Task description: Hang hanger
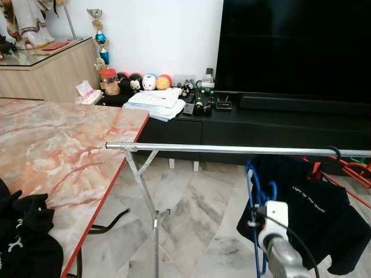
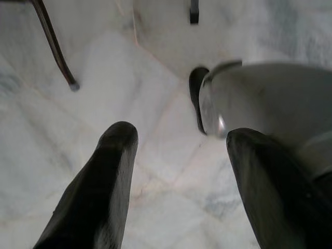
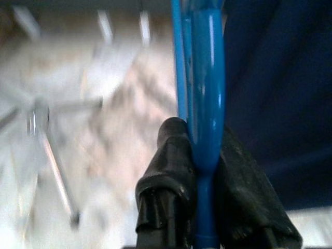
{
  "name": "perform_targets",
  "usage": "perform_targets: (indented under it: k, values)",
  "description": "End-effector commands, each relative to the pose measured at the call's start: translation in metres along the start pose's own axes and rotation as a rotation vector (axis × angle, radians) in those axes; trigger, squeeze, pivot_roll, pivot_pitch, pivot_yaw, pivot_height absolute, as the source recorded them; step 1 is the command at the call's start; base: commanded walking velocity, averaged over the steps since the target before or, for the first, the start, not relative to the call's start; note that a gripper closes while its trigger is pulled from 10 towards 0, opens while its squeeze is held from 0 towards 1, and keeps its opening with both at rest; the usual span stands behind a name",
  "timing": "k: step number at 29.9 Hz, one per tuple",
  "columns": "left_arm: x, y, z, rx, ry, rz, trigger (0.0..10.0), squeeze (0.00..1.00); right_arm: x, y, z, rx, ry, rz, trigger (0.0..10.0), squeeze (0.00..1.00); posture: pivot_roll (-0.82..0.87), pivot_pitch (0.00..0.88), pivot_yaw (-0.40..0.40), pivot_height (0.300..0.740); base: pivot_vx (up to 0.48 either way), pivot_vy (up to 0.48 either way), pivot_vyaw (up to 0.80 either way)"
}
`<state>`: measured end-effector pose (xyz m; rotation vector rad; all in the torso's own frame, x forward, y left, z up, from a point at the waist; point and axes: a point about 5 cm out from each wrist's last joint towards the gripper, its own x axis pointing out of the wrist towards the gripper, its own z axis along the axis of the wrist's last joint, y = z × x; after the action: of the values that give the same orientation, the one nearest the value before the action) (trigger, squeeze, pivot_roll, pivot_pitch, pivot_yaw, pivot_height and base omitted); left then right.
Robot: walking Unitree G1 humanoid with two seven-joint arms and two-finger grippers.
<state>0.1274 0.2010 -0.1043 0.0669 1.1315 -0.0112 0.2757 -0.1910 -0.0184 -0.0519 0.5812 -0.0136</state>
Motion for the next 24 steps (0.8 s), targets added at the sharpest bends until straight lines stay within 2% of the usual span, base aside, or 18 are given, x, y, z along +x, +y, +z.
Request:
perform_targets:
  k: [1, 4, 10, 24]
  values:
    - [-0.003, 0.009, -0.012, -0.007, 0.035, 0.006, 10.0, 0.00, -0.003, 0.002, -0.010, -0.020, 0.008, 0.005, 10.0, 0.00, 0.05, 0.000, 0.012, 0.740, 0.000, 0.000, 0.00]
    - [-0.006, 0.014, -0.022, -0.007, 0.049, 0.011, 10.0, 0.00, -0.008, -0.002, -0.019, 0.022, 0.001, -0.024, 10.0, 0.00, 0.05, 0.005, 0.012, 0.740, 0.000, 0.000, 0.00]
    - [-0.007, 0.009, -0.030, 0.000, 0.062, 0.002, 10.0, 0.00, -0.015, -0.008, -0.029, 0.047, -0.019, -0.059, 10.0, 0.00, 0.04, 0.006, 0.014, 0.740, 0.000, 0.000, 0.00]
    - [-0.005, 0.001, -0.028, 0.008, 0.055, -0.015, 10.0, 0.00, -0.014, -0.004, -0.025, 0.061, -0.049, -0.054, 10.0, 0.00, 0.04, 0.009, 0.009, 0.740, 0.265, 0.000, 0.00]
